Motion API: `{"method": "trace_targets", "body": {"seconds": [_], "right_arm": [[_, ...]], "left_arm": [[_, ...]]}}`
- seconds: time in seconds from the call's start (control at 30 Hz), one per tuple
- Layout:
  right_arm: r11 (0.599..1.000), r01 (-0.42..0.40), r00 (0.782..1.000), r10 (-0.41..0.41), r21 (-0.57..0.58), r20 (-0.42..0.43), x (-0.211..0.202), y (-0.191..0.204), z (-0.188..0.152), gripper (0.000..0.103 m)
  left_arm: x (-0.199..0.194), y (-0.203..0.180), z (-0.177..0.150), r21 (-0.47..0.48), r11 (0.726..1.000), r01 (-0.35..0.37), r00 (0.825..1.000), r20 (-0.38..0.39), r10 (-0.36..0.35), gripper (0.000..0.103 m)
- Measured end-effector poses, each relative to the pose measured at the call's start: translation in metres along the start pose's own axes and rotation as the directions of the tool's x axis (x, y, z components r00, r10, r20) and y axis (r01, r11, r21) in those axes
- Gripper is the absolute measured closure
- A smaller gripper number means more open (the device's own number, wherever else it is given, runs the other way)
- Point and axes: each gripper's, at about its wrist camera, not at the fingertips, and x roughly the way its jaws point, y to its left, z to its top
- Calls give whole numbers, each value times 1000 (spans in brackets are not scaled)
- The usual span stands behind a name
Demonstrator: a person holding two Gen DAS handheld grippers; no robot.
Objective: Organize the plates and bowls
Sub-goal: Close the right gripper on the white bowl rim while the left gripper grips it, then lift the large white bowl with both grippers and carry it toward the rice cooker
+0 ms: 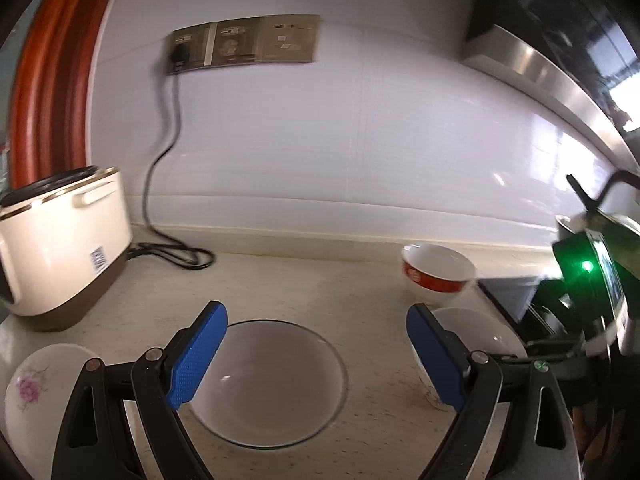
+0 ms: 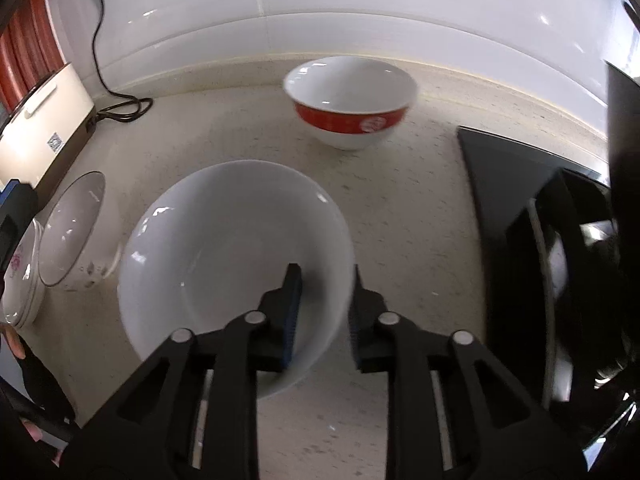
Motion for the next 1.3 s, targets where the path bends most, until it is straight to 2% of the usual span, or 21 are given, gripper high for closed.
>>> {"method": "trace_targets", "body": {"seconds": [0.1, 0.23, 0.43, 0.47, 0.5, 0.53, 0.57, 0.6, 0.63, 0.7, 0.77, 0.83, 0.97, 1.3], "right_arm": [[1000, 18, 1000, -18, 23, 4, -2, -7, 0, 72], [999, -1, 1000, 1, 47, 3, -3, -15, -2, 67], [998, -33, 999, 33, 53, 2, -1, -21, -2, 67], [998, -42, 999, 42, 56, 2, 0, -22, -2, 67], [997, -49, 999, 49, 58, 2, 0, -22, -3, 67], [997, -51, 999, 51, 59, 2, 1, -22, -2, 67], [997, -51, 999, 51, 59, 2, 1, -22, -2, 67], [997, -50, 999, 50, 57, 1, 1, -22, -2, 67], [997, -47, 999, 47, 56, 1, 0, -21, -3, 67], [998, -35, 999, 35, 50, 0, -1, -20, -3, 67], [999, -27, 1000, 27, 44, 1, -1, -19, -4, 67], [999, -24, 1000, 24, 36, 1, -1, -17, -4, 67], [999, -30, 1000, 30, 19, 6, -1, -13, -4, 69], [999, -38, 999, 39, -22, 16, 0, -4, -3, 75]], "left_arm": [[4, -15, 1, 39, 996, 78, 997, -17, -77, 11], [21, -37, 5, 28, 984, 176, 976, -138, -171, 11], [49, -69, 18, 10, 979, 204, 948, -252, -195, 11], [60, -75, 19, 5, 979, 205, 932, -306, -193, 12], [69, -79, 17, -3, 979, 204, 917, -349, -192, 20], [76, -80, 15, -16, 978, 207, 906, -374, -197, 37], [86, -80, 10, -36, 978, 205, 889, -412, -201, 45], [91, -80, 6, -38, 980, 196, 882, -431, -193, 56], [96, -80, 2, -31, 982, 185, 875, -450, -179, 63], [103, -83, -9, 15, 984, 179, 863, -482, -149, 70], [106, -85, -16, 29, 976, 215, 851, -497, -172, 73], [103, -89, -17, 38, 972, 232, 857, -481, -186, 87], [93, -95, -16, 76, 970, 230, 879, -443, -174, 91], [86, -87, -18, 50, 972, 231, 883, -431, -187, 91]]}}
